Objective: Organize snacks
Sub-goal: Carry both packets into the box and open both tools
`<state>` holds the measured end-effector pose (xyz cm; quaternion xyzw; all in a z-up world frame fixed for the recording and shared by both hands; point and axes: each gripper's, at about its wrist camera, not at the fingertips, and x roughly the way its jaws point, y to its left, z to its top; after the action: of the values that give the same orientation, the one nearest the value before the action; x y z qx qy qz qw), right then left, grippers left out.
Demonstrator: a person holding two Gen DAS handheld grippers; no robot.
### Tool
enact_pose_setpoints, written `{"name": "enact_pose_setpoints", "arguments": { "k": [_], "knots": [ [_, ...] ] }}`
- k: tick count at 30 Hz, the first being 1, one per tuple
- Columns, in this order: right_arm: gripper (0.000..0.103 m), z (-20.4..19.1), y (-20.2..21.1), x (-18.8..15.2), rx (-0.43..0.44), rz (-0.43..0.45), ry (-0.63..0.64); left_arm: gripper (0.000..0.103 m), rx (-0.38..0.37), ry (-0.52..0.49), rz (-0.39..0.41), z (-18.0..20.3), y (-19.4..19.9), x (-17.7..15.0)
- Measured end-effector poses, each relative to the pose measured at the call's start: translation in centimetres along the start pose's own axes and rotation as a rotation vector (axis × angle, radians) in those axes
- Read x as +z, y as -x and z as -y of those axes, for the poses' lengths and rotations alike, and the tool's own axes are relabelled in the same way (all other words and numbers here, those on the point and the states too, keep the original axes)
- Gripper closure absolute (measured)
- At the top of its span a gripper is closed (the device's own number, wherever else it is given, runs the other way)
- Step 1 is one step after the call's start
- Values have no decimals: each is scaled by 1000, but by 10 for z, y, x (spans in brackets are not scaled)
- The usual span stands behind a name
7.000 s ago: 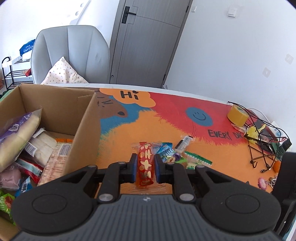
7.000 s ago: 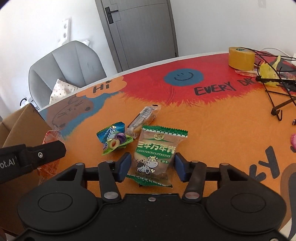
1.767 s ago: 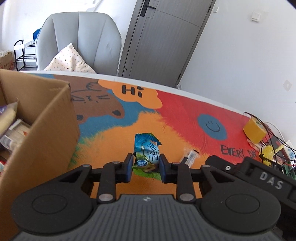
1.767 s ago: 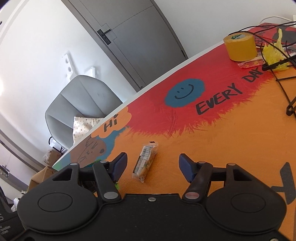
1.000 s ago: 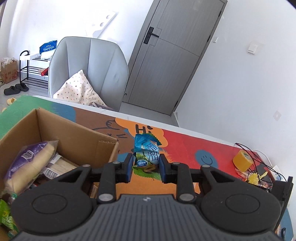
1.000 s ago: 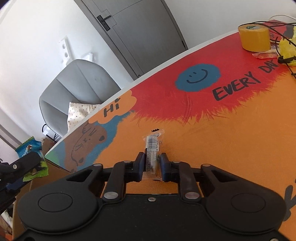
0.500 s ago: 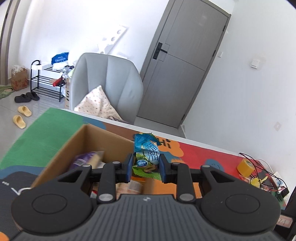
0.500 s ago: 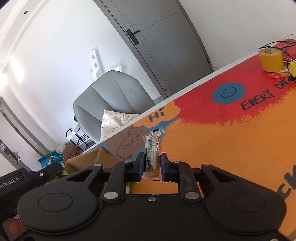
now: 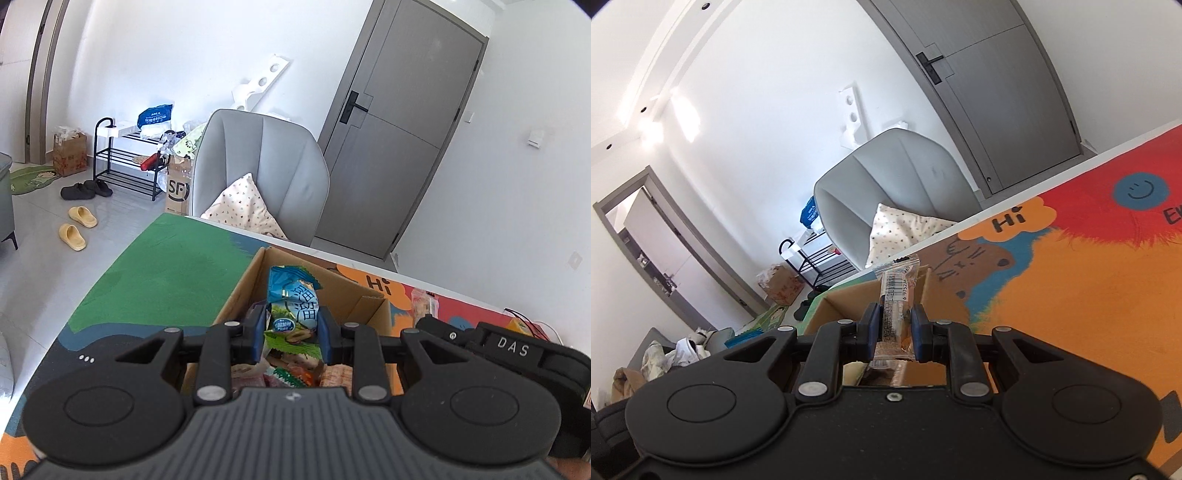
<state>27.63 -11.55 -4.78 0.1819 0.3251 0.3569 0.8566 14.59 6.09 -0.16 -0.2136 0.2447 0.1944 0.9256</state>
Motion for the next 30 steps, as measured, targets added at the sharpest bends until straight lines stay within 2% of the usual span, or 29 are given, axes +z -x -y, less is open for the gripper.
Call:
{"name": "enact_pose_setpoints", "arguments": {
  "k": [5,7,10,18,24,30],
  "knots": [
    [83,-19,-12,-4,24,-14,28,74,5,-21,-44,-9,-2,-4],
    [83,-23,-16,-5,26,-22,36,67,34,-17,-51,-13,-4,-4],
    [83,-27,-22,-8,26,-35,43,55,33,6,-40,-23,-3,-2],
    [83,-36,-29,-8,10,-49,50,50,35,64,-26,-39,-7,8],
    [70,-45,-36,-11,28,-78,74,40,43,86,-11,-47,-8,10],
    [70,-38,-29,-12,-16,-74,60,30,52,107,7,-53,-5,11]
  ]
}}
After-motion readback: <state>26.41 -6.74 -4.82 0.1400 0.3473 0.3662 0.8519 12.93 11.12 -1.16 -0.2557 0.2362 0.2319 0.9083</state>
